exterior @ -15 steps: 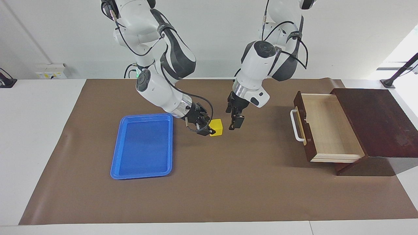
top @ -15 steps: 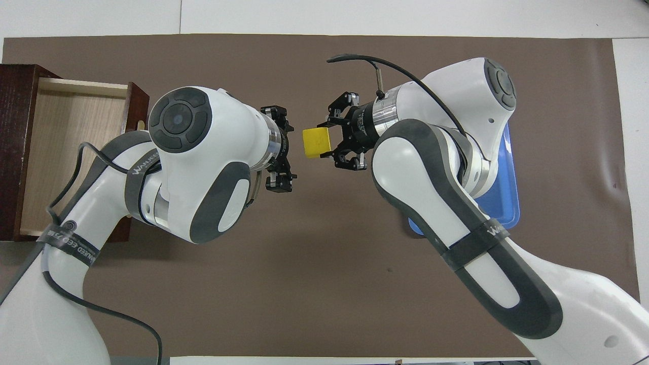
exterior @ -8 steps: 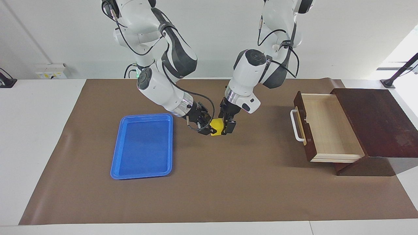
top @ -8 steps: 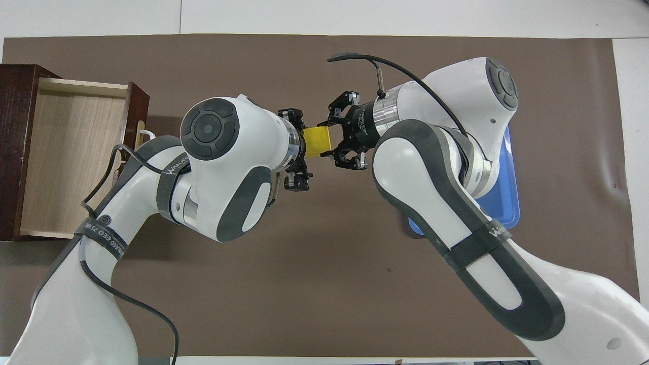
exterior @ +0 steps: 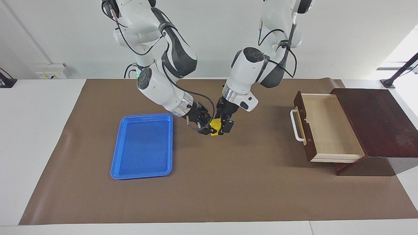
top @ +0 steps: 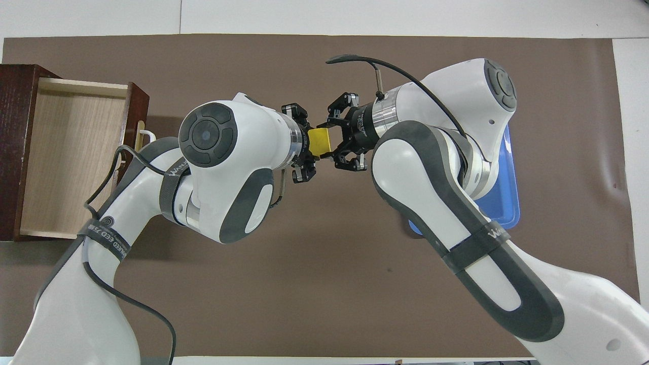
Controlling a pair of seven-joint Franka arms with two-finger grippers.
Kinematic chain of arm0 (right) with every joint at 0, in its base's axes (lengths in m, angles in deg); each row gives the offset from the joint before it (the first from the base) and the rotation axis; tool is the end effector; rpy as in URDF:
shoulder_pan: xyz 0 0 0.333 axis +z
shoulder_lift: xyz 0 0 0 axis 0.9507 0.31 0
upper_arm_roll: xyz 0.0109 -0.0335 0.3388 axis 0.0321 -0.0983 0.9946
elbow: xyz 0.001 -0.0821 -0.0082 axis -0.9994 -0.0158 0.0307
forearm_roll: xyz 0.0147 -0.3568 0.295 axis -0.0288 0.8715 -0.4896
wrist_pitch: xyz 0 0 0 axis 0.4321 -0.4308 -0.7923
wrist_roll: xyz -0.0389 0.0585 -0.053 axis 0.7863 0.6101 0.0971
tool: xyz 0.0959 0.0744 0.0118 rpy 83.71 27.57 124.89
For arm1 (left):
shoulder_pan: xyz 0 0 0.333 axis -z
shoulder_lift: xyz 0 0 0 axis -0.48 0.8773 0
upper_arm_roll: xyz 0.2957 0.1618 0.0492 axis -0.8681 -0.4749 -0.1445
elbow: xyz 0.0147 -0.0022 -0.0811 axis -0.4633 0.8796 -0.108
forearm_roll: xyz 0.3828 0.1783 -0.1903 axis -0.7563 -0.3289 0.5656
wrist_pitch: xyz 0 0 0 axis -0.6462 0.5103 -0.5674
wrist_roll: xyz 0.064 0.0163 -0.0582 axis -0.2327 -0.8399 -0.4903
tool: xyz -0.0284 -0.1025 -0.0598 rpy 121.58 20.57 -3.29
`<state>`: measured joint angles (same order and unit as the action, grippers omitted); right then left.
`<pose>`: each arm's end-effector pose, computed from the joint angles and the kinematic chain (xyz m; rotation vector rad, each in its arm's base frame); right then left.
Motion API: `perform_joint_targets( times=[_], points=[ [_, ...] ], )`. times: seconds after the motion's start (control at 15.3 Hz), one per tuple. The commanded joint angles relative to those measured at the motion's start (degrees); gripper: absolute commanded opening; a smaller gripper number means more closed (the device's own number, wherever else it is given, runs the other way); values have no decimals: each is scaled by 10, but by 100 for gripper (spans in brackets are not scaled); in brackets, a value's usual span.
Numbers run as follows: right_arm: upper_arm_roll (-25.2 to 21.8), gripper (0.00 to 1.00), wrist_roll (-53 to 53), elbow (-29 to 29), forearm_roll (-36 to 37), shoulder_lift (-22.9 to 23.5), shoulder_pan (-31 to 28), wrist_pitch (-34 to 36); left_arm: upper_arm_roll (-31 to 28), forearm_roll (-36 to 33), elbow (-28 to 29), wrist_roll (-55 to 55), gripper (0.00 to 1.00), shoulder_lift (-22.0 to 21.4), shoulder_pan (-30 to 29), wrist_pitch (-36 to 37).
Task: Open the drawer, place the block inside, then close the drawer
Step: 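Grasp the block with the left gripper while the right gripper opens, then lower the block into the drawer with the left gripper while the right gripper withdraws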
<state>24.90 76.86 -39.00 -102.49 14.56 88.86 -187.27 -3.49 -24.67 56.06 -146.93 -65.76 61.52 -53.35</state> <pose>0.6809 0.3347 0.4187 -1.9382 1.7048 0.5759 0.6022 -0.4348 0.4325 1.9326 2.0144 -0.1544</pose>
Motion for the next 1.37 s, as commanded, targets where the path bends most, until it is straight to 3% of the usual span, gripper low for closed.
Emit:
perform_joint_targets(
  times=[0.0, 0.13, 0.2, 0.52, 0.85, 0.98, 1.11, 1.31],
  points=[
    [1, 0, 5, -7, -4, -16, -5, -1, -6, 9, 4, 1, 0, 1, 10, 1],
    [1, 1, 9, -7, -4, -19, -5, -1, -6, 9, 2, 1, 0, 1, 9, 5],
    [0, 99, 14, -7, -4, -20, -5, 0, -6, 8, 1, 4, 0, 1, 6, 10],
    [0, 100, 18, -7, -3, -24, -13, 7, -9, 6, -9, 19, 0, -10, -13, 50],
    [-4, 100, -1, -6, 23, -45, -50, 54, -13, 2, -97, 123, 0, -35, -121, 251],
    [-4, 100, -87, -5, 76, -68, -80, 118, -13, 1, -90, 173, 0, -78, -198, 286],
    [-4, 100, -188, -3, 113, -86, -112, 176, -13, 1, -88, 245, 0, -87, -260, 310],
    [-4, 100, -354, -2, 209, -118, -143, 245, -15, 0, -41, 359, 0, -107, -329, 290]
  ],
)
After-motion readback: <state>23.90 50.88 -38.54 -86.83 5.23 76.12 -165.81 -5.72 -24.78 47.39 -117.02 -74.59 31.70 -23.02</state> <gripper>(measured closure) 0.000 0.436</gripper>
